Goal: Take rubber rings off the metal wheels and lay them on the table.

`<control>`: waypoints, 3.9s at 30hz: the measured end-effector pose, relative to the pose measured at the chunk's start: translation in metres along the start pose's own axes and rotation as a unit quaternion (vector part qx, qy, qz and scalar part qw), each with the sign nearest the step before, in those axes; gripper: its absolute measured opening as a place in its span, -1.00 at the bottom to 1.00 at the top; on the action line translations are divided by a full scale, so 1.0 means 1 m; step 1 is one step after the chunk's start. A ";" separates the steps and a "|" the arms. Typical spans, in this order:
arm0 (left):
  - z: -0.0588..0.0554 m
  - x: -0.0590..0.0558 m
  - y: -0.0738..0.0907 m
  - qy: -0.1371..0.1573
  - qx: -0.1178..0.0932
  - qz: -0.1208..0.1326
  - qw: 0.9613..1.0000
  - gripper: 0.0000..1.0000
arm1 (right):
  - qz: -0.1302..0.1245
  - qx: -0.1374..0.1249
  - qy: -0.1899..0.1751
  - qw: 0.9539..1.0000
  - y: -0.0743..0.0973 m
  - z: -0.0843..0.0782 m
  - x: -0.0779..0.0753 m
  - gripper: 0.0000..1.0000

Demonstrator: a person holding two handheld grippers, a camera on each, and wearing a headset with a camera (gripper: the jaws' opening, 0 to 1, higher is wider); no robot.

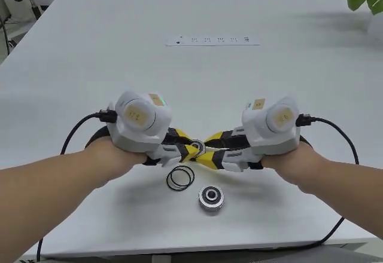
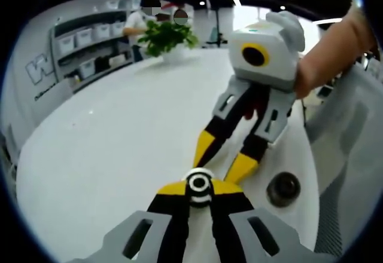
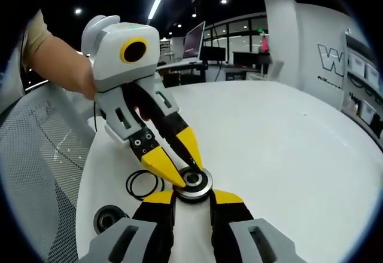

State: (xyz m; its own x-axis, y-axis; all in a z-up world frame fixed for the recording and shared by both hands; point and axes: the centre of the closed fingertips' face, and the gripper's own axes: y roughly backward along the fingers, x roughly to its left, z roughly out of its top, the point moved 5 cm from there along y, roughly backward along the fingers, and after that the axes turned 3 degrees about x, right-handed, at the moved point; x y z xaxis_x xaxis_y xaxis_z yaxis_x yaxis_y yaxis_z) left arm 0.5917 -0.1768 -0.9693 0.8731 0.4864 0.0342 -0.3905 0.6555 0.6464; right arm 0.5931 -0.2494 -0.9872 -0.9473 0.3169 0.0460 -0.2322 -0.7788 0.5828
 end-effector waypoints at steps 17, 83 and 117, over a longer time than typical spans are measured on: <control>0.000 0.000 0.000 0.005 0.000 0.006 1.000 -0.75 | -0.016 0.011 -0.024 1.000 0.001 0.000 0.001 -0.63; -0.002 0.002 -0.002 0.005 0.002 0.021 1.000 -0.77 | 0.034 -0.092 -0.298 0.950 0.011 0.001 -0.004 -1.00; 0.002 -0.002 0.007 0.002 -0.010 0.010 1.000 -0.66 | 0.050 -0.107 -0.298 0.947 0.017 0.007 0.000 -1.00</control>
State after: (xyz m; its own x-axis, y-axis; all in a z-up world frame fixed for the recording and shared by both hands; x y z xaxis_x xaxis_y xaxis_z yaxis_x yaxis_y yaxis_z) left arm 0.5879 -0.1745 -0.9638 0.8641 0.5014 0.0433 -0.4129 0.6572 0.6305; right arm 0.5908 -0.2591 -0.9715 -0.6886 0.4358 0.5795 -0.2487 -0.8927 0.3758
